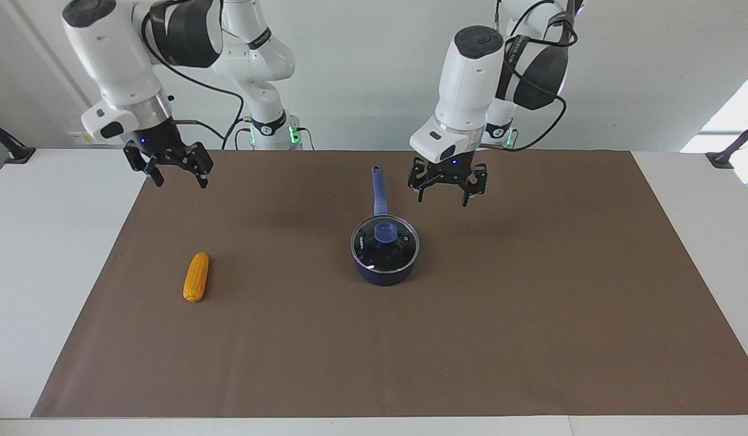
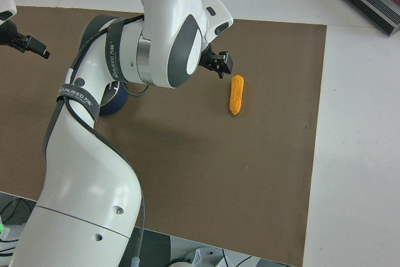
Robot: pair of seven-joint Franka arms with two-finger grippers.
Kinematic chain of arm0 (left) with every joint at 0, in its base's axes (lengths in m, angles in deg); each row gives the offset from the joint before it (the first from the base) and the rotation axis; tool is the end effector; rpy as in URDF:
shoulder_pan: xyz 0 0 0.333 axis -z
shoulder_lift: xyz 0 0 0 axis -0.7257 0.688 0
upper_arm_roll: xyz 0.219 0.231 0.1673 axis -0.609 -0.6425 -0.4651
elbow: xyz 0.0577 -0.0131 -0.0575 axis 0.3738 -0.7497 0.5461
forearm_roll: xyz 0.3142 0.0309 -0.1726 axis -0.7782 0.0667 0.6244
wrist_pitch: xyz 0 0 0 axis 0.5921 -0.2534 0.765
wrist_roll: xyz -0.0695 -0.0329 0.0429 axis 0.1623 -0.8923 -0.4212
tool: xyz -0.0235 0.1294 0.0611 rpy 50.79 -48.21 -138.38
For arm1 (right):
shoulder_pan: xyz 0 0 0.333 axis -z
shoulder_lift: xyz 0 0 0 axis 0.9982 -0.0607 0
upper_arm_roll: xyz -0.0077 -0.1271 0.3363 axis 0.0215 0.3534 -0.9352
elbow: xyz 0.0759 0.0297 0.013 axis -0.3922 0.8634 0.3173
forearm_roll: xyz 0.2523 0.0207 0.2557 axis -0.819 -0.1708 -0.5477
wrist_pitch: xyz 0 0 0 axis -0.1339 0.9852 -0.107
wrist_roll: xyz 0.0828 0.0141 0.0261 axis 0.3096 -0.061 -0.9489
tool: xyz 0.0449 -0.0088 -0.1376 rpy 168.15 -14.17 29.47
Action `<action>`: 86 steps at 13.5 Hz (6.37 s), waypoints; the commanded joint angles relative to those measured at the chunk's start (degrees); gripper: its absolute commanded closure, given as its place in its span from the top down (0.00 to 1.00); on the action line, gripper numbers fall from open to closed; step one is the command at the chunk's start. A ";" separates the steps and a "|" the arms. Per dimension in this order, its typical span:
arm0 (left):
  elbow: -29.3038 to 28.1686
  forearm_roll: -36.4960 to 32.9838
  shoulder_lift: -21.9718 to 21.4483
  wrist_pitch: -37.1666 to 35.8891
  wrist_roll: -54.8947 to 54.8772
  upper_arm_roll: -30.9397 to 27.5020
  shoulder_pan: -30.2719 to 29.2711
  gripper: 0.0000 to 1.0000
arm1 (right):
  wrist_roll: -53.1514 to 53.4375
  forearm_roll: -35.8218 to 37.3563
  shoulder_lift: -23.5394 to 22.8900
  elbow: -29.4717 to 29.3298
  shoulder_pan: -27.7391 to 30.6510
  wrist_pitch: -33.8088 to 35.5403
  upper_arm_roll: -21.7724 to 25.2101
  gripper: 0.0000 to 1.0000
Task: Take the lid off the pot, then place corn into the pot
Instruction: 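Reach the left gripper to the lid knob while the right gripper reaches the corn, then grasp the lid knob with the left gripper while the right gripper grasps the corn, then lift the lid off with the left gripper while the right gripper carries the corn, then lower the yellow corn into the black pot with the right gripper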
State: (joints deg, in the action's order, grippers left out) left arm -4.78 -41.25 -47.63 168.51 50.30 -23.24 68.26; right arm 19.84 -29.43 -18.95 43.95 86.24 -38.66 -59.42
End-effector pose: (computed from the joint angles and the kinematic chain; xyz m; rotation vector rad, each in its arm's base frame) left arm 0.5226 -0.3466 0.5379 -3.1162 0.2757 -0.1492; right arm 0.5323 -0.0375 0.5404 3.1306 -0.1205 0.1689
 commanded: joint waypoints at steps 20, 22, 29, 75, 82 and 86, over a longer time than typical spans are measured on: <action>-5.77 -3.03 7.94 14.96 12.15 -0.25 7.10 1.00 | -5.62 -1.43 -24.90 -0.01 4.23 -31.02 -0.53 0.00; -6.12 -2.94 7.85 14.96 12.06 -0.17 7.10 0.85 | -4.57 -1.52 -24.29 -0.72 4.06 -29.17 -0.80 0.00; -6.12 -2.68 7.85 14.35 12.32 -0.25 7.10 0.20 | 1.92 -1.43 -15.69 -3.61 1.68 -15.84 -1.06 0.00; -23.61 8.13 0.99 30.16 -42.00 -0.43 -36.06 0.00 | 28.13 -1.26 -22.26 -2.83 -32.95 -31.45 -3.34 0.00; -23.70 8.13 3.18 31.04 -42.35 -0.52 -36.15 0.00 | 27.77 -1.26 -23.14 -4.85 -32.77 -32.15 -3.43 0.77; -23.70 8.13 3.28 30.96 -42.35 -0.52 -36.15 0.08 | 28.13 -1.35 -23.32 -5.99 -32.60 -32.68 -3.43 1.00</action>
State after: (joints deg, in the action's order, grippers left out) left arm -27.67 -34.38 -43.63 198.70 9.48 -24.18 32.84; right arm 49.37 -29.60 -41.48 39.59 53.12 -70.42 -62.37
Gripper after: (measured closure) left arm 0.396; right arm 0.225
